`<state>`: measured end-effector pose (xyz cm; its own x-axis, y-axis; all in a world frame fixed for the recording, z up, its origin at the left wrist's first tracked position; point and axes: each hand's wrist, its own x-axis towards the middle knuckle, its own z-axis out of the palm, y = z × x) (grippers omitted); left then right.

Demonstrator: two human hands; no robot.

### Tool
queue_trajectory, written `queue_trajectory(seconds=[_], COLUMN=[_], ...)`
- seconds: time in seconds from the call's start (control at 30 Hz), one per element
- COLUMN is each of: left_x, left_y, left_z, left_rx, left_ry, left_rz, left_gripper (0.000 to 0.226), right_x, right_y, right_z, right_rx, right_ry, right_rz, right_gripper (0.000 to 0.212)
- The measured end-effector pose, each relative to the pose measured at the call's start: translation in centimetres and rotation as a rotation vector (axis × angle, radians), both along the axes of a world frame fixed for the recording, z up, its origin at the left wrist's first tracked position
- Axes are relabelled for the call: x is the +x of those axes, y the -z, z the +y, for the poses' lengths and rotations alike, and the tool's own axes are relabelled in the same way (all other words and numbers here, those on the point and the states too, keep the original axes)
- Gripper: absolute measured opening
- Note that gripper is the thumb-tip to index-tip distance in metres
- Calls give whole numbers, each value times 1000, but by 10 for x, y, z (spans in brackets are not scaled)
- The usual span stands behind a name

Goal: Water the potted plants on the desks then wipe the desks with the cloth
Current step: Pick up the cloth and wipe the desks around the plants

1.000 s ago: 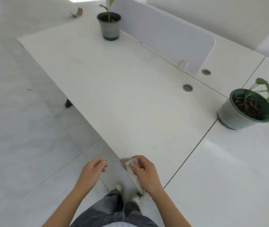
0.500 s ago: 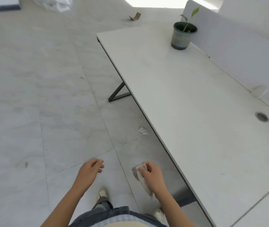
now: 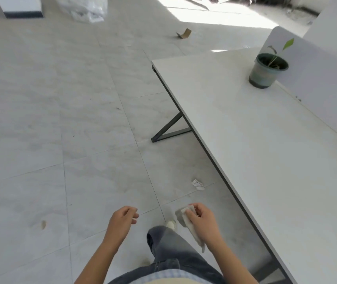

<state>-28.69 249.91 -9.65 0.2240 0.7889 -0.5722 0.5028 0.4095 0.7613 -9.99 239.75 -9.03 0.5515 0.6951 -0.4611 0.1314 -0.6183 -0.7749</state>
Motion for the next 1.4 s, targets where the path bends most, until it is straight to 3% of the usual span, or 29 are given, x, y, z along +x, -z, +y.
queue_trajectory(seconds=[0.33, 0.63, 0.8, 1.23, 1.4], left_x=[73, 150, 197, 411, 472], left_y=[-3, 9, 12, -32, -9], left_z=[154, 233, 308, 517, 542], left_rx=[115, 38, 40, 206, 560], left_ry=[-108, -21, -12, 703, 912], left_rz=[7, -23, -30, -143, -57], left_gripper=[19, 20, 20, 17, 28], right_x=[95, 157, 205, 275, 284], right_y=[-17, -17, -20, -34, -39], right_z=[178, 241, 286, 401, 410], right_rx=[145, 171, 249, 293, 336], right_ry=[-79, 45, 235, 974, 1212], right_rz=[21, 111, 119, 129, 194], right_gripper=[8, 10, 8, 12, 12])
